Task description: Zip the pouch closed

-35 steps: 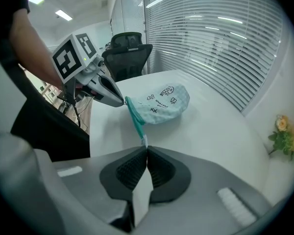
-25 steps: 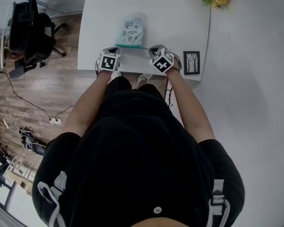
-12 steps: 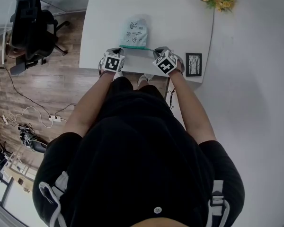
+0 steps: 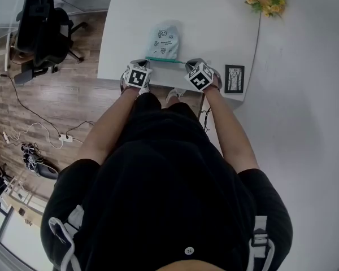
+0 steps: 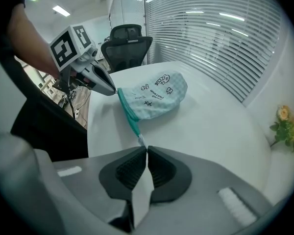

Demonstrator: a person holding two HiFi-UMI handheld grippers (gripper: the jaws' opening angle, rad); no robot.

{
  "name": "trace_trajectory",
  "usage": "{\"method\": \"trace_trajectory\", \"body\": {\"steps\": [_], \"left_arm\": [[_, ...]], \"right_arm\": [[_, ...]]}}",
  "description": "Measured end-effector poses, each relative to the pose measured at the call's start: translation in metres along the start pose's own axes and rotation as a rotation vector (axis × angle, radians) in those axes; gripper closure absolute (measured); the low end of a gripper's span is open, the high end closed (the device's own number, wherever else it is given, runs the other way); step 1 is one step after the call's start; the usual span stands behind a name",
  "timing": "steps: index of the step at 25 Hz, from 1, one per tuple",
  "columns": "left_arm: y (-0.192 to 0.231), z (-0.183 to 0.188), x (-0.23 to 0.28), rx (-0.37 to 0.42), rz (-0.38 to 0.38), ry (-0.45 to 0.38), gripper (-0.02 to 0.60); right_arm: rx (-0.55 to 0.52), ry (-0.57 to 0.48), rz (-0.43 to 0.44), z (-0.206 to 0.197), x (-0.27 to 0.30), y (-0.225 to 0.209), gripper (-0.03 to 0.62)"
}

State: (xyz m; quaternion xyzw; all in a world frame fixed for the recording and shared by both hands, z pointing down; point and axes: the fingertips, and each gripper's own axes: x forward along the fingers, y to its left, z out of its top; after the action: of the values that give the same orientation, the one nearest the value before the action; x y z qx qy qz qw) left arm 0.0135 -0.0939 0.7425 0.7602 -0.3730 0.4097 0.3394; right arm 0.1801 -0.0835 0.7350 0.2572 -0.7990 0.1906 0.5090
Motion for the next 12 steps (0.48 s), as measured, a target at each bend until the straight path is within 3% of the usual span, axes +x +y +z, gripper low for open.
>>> {"method": "trace_trajectory", "body": {"steps": [12], "left_arm": [[0.014,-0.022,-0.022,-0.024,0.014,-0.033,0.514]], "right_arm": [[-0.003,0.007,0.042,-0.004,0.007,0.01,0.543]]}}
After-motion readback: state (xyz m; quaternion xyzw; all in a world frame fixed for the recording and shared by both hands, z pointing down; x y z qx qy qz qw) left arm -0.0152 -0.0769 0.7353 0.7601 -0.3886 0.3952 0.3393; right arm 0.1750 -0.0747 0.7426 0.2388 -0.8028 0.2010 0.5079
